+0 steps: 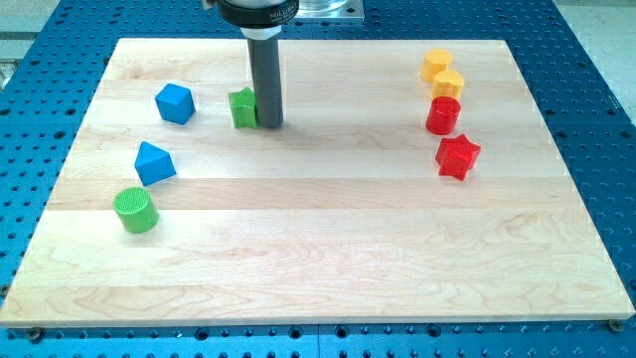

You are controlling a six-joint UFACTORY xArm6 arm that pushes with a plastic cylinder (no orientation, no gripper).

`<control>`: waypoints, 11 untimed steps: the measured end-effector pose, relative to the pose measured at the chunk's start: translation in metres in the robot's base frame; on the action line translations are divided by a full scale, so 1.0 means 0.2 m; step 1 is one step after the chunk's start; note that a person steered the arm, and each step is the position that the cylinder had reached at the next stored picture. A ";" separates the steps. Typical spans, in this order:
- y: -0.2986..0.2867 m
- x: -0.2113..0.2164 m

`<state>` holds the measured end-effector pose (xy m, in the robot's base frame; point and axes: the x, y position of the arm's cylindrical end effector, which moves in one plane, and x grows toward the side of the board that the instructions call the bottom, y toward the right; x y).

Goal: Move the triangle left to the cube

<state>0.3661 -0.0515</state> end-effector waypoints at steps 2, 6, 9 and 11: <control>-0.40 0.58; -0.83 0.36; -0.96 0.14; -0.95 0.04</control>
